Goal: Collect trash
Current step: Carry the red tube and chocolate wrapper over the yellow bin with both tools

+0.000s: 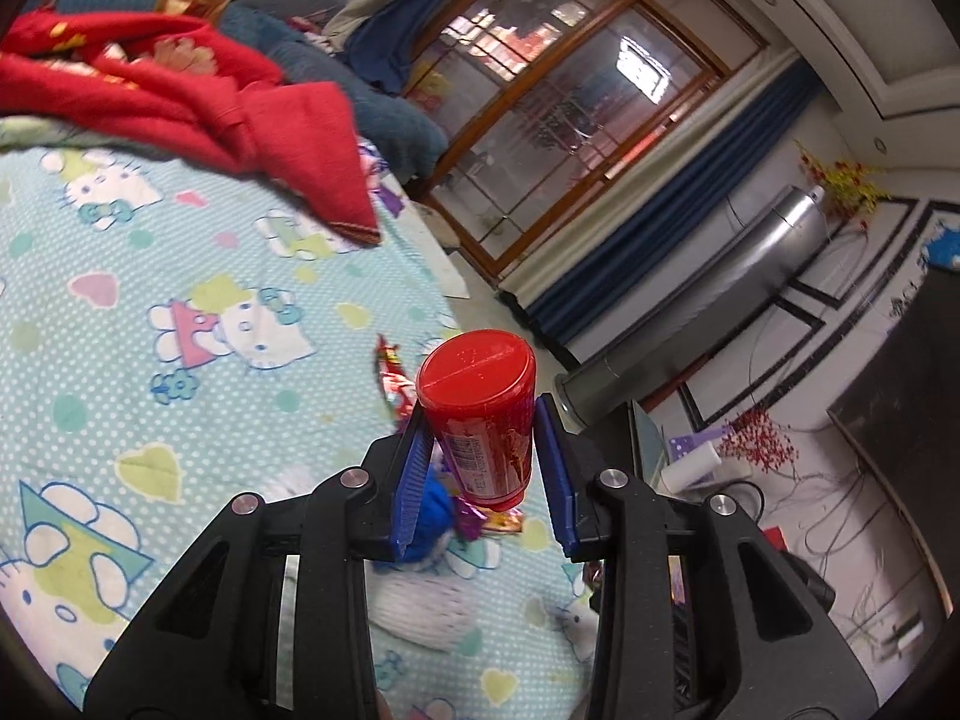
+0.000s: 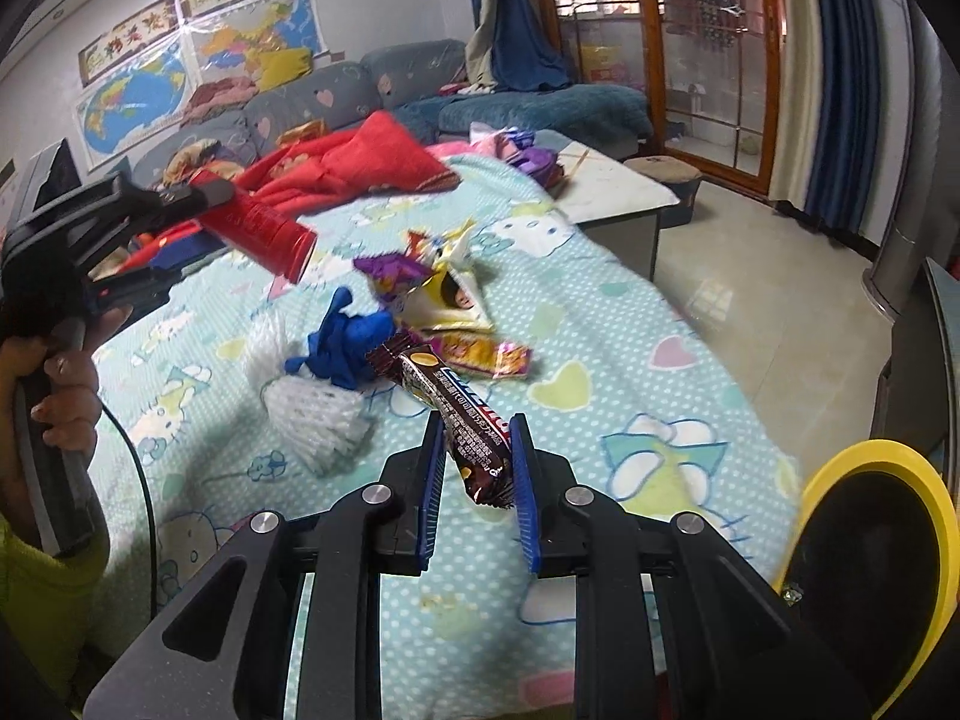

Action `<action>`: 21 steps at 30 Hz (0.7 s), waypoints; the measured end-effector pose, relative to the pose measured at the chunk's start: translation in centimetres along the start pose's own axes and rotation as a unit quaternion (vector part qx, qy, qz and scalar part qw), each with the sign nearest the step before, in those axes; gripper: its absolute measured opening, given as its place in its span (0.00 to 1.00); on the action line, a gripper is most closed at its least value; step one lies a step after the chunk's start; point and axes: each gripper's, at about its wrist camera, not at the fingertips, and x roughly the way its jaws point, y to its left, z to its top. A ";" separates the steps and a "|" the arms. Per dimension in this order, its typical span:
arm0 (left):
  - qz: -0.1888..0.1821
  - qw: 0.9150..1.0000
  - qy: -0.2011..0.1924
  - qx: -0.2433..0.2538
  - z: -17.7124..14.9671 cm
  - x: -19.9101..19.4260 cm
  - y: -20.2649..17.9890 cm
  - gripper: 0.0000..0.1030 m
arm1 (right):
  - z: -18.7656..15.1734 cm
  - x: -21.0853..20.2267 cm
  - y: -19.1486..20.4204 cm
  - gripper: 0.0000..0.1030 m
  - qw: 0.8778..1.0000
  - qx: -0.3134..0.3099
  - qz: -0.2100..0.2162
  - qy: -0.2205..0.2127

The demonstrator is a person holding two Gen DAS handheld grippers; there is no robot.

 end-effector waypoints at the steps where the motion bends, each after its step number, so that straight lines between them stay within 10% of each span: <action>1: -0.002 1.000 0.001 0.005 -0.1 0.1 -0.4 0.26 | 0.1 -0.3 -0.2 0.20 1.000 0.003 -0.001 -0.003; 21: -0.030 0.995 0.033 0.086 -2.7 1.8 -5.9 0.26 | 0.2 -5.5 -4.7 0.20 0.996 0.051 -0.047 -0.054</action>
